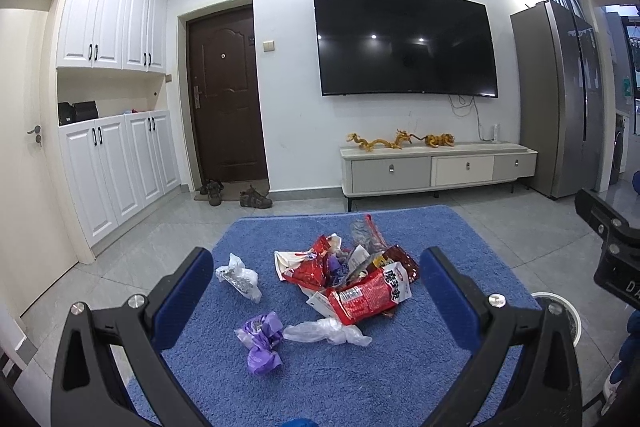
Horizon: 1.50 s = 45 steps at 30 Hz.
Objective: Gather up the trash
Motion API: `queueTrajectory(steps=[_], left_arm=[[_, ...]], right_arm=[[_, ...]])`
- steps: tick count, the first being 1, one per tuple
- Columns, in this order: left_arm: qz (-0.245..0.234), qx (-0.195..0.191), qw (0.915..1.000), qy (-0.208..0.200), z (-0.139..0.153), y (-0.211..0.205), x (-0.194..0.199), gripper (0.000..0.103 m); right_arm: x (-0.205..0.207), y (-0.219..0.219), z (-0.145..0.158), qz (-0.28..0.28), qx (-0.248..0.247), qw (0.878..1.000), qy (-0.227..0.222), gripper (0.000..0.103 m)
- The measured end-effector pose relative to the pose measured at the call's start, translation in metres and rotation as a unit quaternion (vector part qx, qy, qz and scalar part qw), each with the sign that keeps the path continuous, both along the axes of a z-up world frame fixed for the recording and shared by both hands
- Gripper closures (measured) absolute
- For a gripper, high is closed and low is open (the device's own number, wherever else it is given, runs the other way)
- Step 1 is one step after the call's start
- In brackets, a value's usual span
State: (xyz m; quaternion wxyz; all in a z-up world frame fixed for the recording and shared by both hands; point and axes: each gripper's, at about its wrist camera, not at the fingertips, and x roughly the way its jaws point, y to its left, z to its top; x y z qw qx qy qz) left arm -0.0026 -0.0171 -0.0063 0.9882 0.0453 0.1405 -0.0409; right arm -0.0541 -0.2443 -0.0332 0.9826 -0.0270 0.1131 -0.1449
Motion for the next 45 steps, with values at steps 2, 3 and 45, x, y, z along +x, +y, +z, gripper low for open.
queueTrajectory(steps=[2, 3, 45], left_arm=[[0.003, 0.001, 1.0000, -0.004, 0.002, 0.000, -0.001, 0.000], [0.005, 0.003, 1.0000, -0.005, 0.002, 0.000, -0.002, 0.000], [-0.003, -0.021, 0.9984, 0.052, -0.020, 0.087, 0.057, 0.000]], right_arm=[[0.000, 0.000, 0.000, 0.000, 0.000, 1.000, 0.000, 0.000], [0.000, 0.000, 0.000, -0.001, 0.000, 1.000, 0.000, 0.000], [0.051, -0.019, -0.028, 0.086, 0.059, 0.992, 0.069, 0.000]])
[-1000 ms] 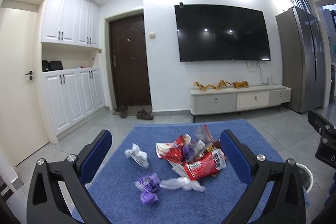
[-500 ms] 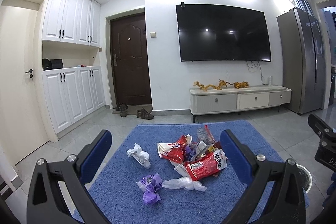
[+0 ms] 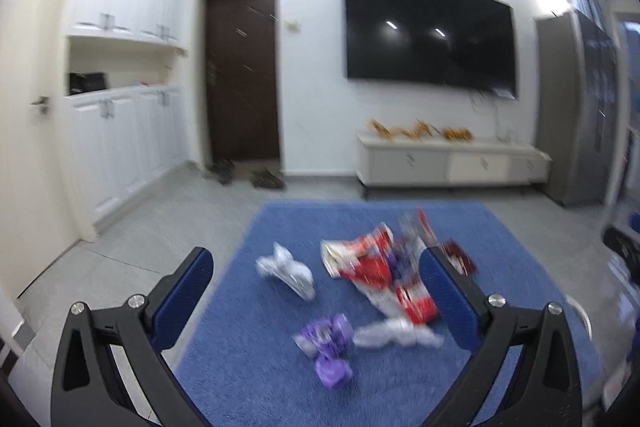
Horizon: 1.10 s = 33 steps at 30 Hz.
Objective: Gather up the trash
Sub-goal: 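Grasp the clear plastic bag with the left tool while the right tool grasps the red snack bag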
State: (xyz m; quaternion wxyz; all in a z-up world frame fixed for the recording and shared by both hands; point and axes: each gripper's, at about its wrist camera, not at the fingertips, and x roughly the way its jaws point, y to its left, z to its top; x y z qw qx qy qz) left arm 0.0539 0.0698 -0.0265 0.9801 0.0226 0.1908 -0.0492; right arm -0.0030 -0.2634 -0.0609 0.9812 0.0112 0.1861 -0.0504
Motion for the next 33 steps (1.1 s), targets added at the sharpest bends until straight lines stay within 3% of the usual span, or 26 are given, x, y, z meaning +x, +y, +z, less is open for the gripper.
queueTrajectory(steps=[4, 9, 13, 17, 22, 27, 29, 31, 33], left_arm=[[-0.078, 0.006, 0.9956, 0.051, -0.030, -0.015, 0.018, 0.003], [-0.161, 0.035, 0.9810, 0.103, -0.067, -0.049, 0.045, 0.005], [-0.182, 0.061, 0.9721, 0.135, -0.092, -0.066, 0.071, 0.005], [-0.187, 0.051, 0.9658, 0.172, -0.115, -0.070, 0.099, 0.005], [-0.195, 0.025, 0.9581, 0.208, -0.133, -0.069, 0.115, 0.018], [-0.206, 0.022, 0.9541, 0.217, -0.136, -0.068, 0.112, 0.039], [-0.207, 0.023, 0.9537, 0.216, -0.137, -0.069, 0.111, 0.047], [-0.210, 0.023, 0.9536, 0.215, -0.136, -0.069, 0.107, 0.052], [-0.210, 0.025, 0.9541, 0.212, -0.137, -0.070, 0.106, 0.060]], right_arm=[[0.037, -0.002, -0.025, 0.060, 0.057, 0.995, 0.061, 0.002], [0.090, 0.019, -0.065, 0.147, 0.110, 0.973, 0.141, 0.010], [0.123, 0.038, -0.093, 0.175, 0.137, 0.956, 0.194, 0.010], [0.144, 0.053, -0.108, 0.192, 0.167, 0.938, 0.234, 0.010], [0.176, 0.065, -0.136, 0.189, 0.217, 0.915, 0.284, 0.010], [0.200, 0.067, -0.152, 0.160, 0.255, 0.905, 0.300, 0.010], [0.207, 0.065, -0.157, 0.147, 0.272, 0.902, 0.300, 0.016], [0.210, 0.061, -0.158, 0.137, 0.281, 0.902, 0.299, 0.033], [0.209, 0.053, -0.159, 0.128, 0.292, 0.901, 0.294, 0.044]])
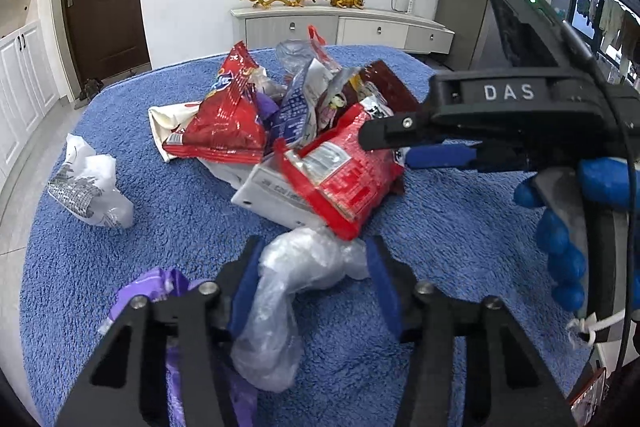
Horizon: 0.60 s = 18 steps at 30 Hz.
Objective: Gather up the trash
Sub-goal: 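Grasp the clear plastic bag with the left tool while the right tool grasps the red snack bag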
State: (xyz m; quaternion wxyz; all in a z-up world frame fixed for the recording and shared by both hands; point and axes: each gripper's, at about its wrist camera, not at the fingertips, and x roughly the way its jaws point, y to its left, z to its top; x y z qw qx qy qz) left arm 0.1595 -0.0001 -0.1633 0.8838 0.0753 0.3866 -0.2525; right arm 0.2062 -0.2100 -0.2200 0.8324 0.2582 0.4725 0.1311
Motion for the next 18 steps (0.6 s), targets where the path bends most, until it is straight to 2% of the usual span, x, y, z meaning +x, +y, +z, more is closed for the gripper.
queueTrajectory(steps=[2, 4, 6, 8, 10, 11, 12, 13, 18], left_arm=[[0.001, 0.000, 1.0000, 0.000, 0.000, -0.001, -0.001, 0.065], [0.006, -0.004, 1.0000, 0.001, 0.000, 0.001, -0.005, 0.068], [0.013, -0.012, 0.9998, 0.005, 0.001, 0.004, -0.006, 0.070], [0.018, -0.020, 0.9996, 0.010, 0.003, 0.008, -0.009, 0.070], [0.021, -0.022, 0.9995, 0.012, 0.004, 0.011, -0.013, 0.070], [0.022, -0.022, 0.9994, 0.012, 0.005, 0.012, -0.015, 0.070], [0.023, -0.023, 0.9994, 0.012, 0.006, 0.015, -0.017, 0.070], [0.024, -0.024, 0.9994, 0.011, 0.007, 0.017, -0.019, 0.070], [0.023, -0.034, 0.9991, 0.007, 0.012, 0.023, -0.030, 0.070]], right_arm=[[-0.002, -0.007, 0.000, -0.006, 0.013, 1.000, -0.006, 0.061], [-0.003, -0.014, -0.001, -0.008, 0.015, 1.000, -0.005, 0.083], [-0.003, -0.020, -0.003, -0.009, 0.025, 1.000, -0.006, 0.096], [-0.006, -0.024, -0.003, -0.009, 0.025, 1.000, -0.003, 0.096], [-0.009, -0.026, -0.003, -0.005, 0.039, 0.999, 0.003, 0.092], [-0.013, -0.026, -0.003, -0.010, 0.046, 0.999, 0.009, 0.082], [-0.016, -0.027, -0.003, -0.013, 0.052, 0.998, 0.013, 0.054], [-0.020, -0.027, -0.003, -0.014, 0.060, 0.998, 0.014, 0.031], [-0.031, -0.012, -0.006, -0.011, 0.108, 0.994, 0.021, 0.029]])
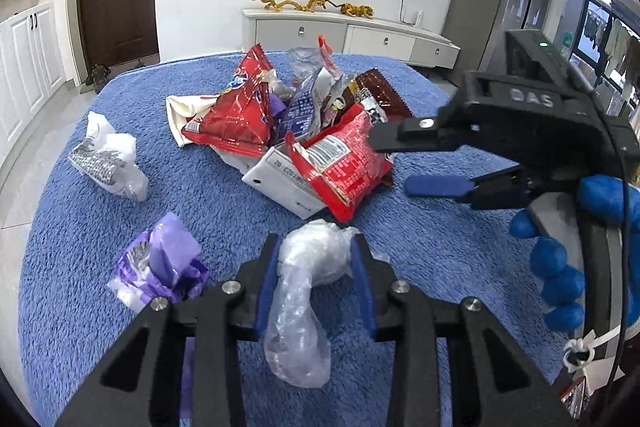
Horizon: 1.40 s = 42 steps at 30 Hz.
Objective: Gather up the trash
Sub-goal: 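Grasp the clear plastic bag with the left tool while the right tool grasps the red snack bag, then carry both bags to the round bin and release them inside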
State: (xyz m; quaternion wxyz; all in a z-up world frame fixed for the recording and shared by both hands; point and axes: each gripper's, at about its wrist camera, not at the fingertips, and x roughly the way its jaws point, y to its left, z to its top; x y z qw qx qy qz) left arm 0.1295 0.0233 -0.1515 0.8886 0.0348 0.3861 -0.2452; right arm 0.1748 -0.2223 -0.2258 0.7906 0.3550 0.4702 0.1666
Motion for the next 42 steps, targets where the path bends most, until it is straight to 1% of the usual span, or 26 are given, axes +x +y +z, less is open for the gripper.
queueTrajectory(steps=[2, 5, 6, 7, 9, 11, 13, 15, 21, 24, 28, 32, 35, 37, 39, 42], left_arm=[[0.001, -0.004, 1.0000, 0.000, 0.001, 0.004, -0.004, 0.070], [0.004, -0.006, 1.0000, -0.001, 0.001, 0.008, -0.009, 0.070], [0.005, -0.008, 1.0000, -0.001, 0.002, 0.010, -0.011, 0.070], [0.006, -0.008, 0.9999, -0.002, 0.003, 0.009, -0.008, 0.070], [0.008, -0.008, 0.9999, -0.003, 0.005, 0.008, -0.008, 0.070], [0.009, -0.008, 0.9999, -0.005, 0.005, 0.008, -0.008, 0.070], [0.010, -0.007, 0.9999, -0.008, 0.008, 0.008, -0.011, 0.070], [0.012, -0.007, 0.9998, -0.011, 0.012, 0.008, -0.014, 0.070], [0.011, -0.010, 0.9995, -0.027, 0.027, 0.006, -0.026, 0.070], [0.010, -0.011, 0.9993, -0.033, 0.036, 0.005, -0.032, 0.070], [0.009, -0.018, 0.9991, -0.038, 0.049, 0.002, -0.037, 0.070], [0.001, -0.028, 0.9990, -0.035, 0.060, -0.011, -0.035, 0.070], [-0.017, -0.027, 0.9990, -0.031, 0.070, -0.037, -0.031, 0.070], [-0.036, -0.022, 0.9987, -0.029, 0.077, -0.063, -0.027, 0.070], [-0.062, -0.014, 0.9976, -0.027, 0.083, -0.099, -0.023, 0.070], [-0.106, -0.004, 0.9942, -0.018, 0.089, -0.160, -0.018, 0.070]], right_arm=[[0.000, 0.009, -0.002, 0.001, 0.005, 1.000, 0.012, 0.028], [0.006, 0.019, 0.001, -0.009, -0.013, 1.000, 0.015, 0.028], [0.009, 0.020, 0.002, -0.014, -0.013, 1.000, 0.017, 0.031], [0.014, 0.023, 0.003, -0.020, -0.011, 1.000, 0.017, 0.044], [0.019, 0.023, 0.001, -0.022, -0.009, 0.999, 0.022, 0.065], [0.019, 0.022, -0.002, -0.026, 0.011, 0.999, 0.023, 0.073], [0.012, 0.020, 0.002, -0.024, 0.016, 1.000, 0.012, 0.082], [0.005, 0.017, 0.005, -0.023, 0.023, 0.999, 0.004, 0.088], [-0.024, 0.002, 0.026, -0.003, 0.023, 0.999, -0.023, 0.091], [-0.046, -0.012, 0.035, 0.018, 0.003, 0.999, -0.039, 0.091], [-0.076, -0.029, 0.053, 0.053, -0.047, 0.995, -0.077, 0.091], [-0.106, -0.061, 0.064, 0.063, -0.069, 0.989, -0.112, 0.091], [-0.125, -0.084, 0.070, 0.055, -0.084, 0.987, -0.125, 0.091], [-0.136, -0.101, 0.074, 0.044, -0.094, 0.986, -0.131, 0.091], [-0.147, -0.131, 0.076, 0.026, -0.104, 0.985, -0.135, 0.091], [-0.162, -0.185, 0.076, -0.018, -0.118, 0.983, -0.137, 0.091]])
